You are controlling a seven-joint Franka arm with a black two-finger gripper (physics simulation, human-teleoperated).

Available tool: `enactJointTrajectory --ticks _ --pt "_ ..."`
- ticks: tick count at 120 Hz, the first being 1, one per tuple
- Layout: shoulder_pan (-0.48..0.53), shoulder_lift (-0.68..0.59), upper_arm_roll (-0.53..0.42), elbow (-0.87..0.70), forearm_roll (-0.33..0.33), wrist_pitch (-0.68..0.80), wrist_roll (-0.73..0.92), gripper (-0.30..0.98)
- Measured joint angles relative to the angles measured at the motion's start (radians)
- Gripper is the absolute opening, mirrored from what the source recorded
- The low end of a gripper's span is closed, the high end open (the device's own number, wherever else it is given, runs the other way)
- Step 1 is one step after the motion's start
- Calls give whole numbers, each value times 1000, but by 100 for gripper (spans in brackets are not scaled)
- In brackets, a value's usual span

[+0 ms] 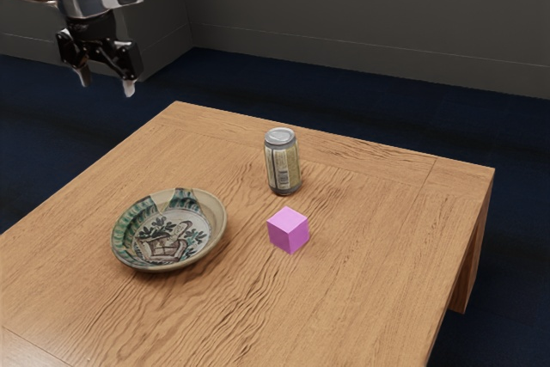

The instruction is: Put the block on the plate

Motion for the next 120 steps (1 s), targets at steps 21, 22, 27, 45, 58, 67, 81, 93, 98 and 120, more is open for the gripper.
enactJointTrajectory --ticks 21,22,27,45,58,67,81,93,98,120 --pt "-10 2 -3 -1 4 8 -11 69" --pt "-12 2 -4 -1 4 8 -12 69" --pt "-22 9 -4 -5 4 10 -14 69" --pt "-37 58 -36 -71 -13 27 -22 69" --pt "-36 88 -90 -150 -36 85 -21 69" --pt "-50 132 -114 -176 -62 128 -16 69" --pt "-84 205 -156 -191 -88 205 2 69" --pt "-92 264 -182 -191 -114 280 16 69" --pt "-92 286 -187 -191 -126 311 20 69" --pt "-89 412 -190 -141 -156 440 36 69"
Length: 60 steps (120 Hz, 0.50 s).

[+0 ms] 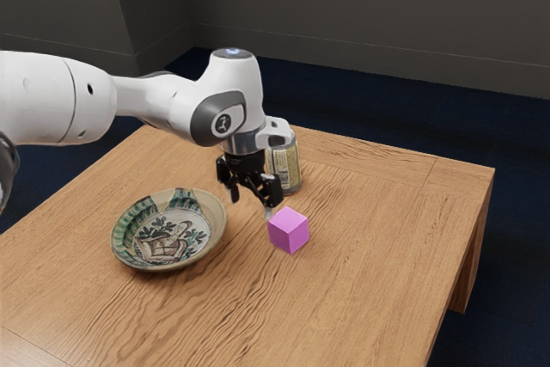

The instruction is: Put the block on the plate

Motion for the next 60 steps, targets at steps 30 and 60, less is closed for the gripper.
enactJointTrajectory --ticks 30,60 --pt "-19 139 0 101 -6 85 11 69" --pt "-23 246 0 189 -6 127 18 69"
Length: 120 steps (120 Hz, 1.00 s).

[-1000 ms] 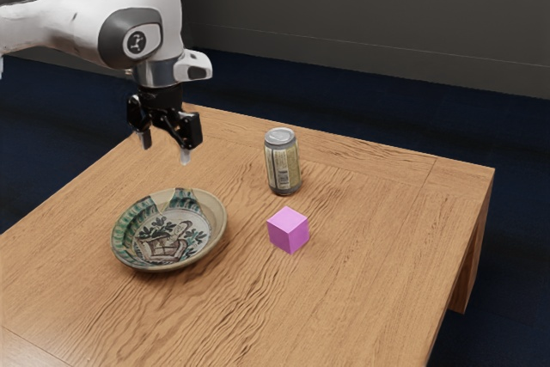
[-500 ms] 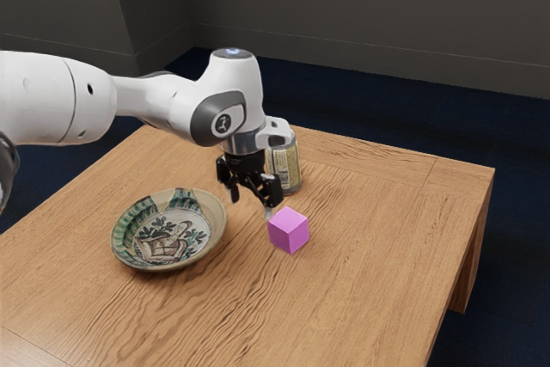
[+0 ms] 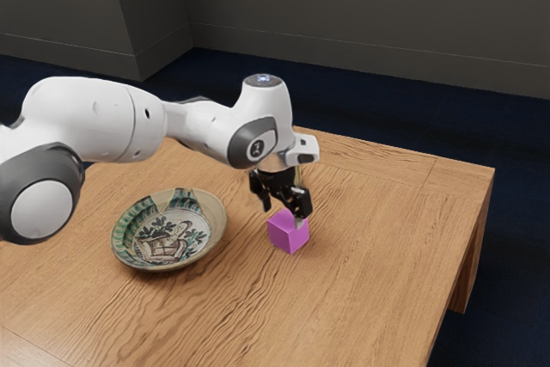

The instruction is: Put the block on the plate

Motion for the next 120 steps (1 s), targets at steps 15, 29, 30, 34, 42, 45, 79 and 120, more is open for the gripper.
enactJointTrajectory --ticks 15,29,30,34,42,45,79,120 --pt "0 28 0 17 -1 10 2 69" --pt "0 45 0 28 -1 15 3 69" --pt "0 45 0 28 -1 15 3 69" --pt "0 48 0 29 -1 16 3 69" --pt "0 55 0 29 -2 18 3 69" --pt "0 57 0 30 -2 18 3 69" --pt "0 76 -3 22 -3 30 2 69" --pt "0 75 -6 20 7 34 8 47"
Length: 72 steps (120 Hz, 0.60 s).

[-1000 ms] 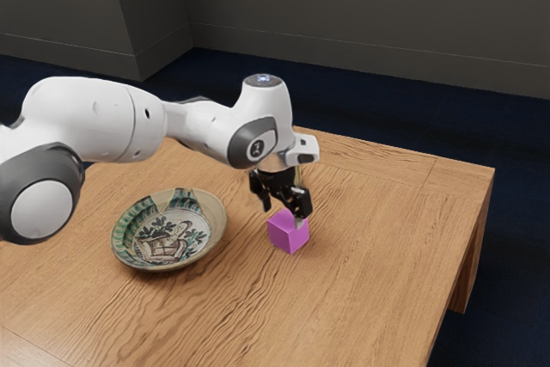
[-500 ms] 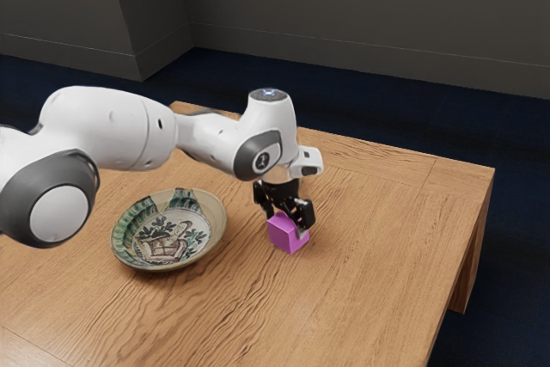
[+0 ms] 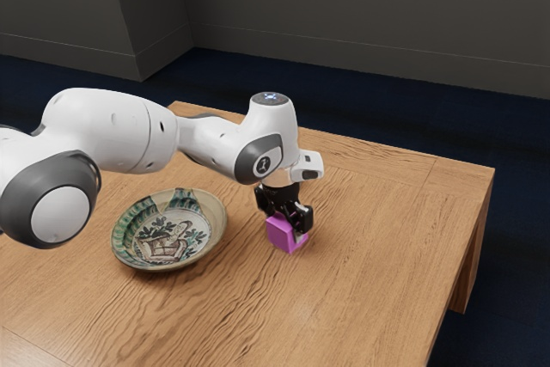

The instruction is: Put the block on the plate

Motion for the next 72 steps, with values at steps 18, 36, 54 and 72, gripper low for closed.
enactJointTrajectory --ticks 18,36,54,72 --pt "-1 -1 0 0 3 0 0 44" --pt "-5 -44 2 -24 4 0 -2 43" --pt "-10 -241 16 -209 4 -3 -16 43" --pt "15 -442 76 -402 4 -12 -39 43"
